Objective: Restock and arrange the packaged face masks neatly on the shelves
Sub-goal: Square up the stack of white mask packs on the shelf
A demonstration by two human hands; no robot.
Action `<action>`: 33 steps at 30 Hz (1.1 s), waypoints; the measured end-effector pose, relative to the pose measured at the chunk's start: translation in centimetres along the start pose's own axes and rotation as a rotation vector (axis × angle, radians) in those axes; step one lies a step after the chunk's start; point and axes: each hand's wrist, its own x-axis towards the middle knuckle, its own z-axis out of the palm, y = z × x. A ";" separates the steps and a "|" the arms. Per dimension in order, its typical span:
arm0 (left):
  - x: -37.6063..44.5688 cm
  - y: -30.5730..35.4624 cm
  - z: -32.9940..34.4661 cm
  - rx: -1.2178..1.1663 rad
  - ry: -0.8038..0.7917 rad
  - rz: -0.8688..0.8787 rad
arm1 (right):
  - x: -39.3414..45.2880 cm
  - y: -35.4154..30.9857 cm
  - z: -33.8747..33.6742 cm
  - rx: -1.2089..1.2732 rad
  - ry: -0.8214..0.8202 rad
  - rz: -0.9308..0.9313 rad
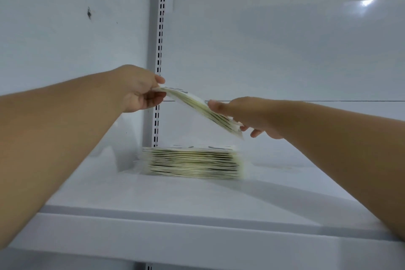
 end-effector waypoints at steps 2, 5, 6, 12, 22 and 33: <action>0.0 0.7 0.7 -0.004 0.031 0.019 | -0.3 -0.1 0.3 -0.033 -0.041 -0.077; 0.3 1.4 1.5 -0.053 0.018 0.025 | -0.5 -0.2 0.7 -0.185 0.054 -0.221; 0.4 1.5 1.6 -0.054 0.009 0.025 | -0.2 -0.1 0.7 -0.291 0.130 -0.265; 1.7 0.0 0.8 0.307 -0.087 0.067 | 1.2 0.2 -0.7 -0.623 0.374 -0.395; 5.4 -3.8 1.2 0.882 -0.460 -0.037 | 5.6 -0.1 1.7 -0.994 0.210 -0.422; 5.6 -6.3 1.7 1.170 -0.614 -0.053 | 5.0 2.2 3.5 -0.584 -0.209 -0.160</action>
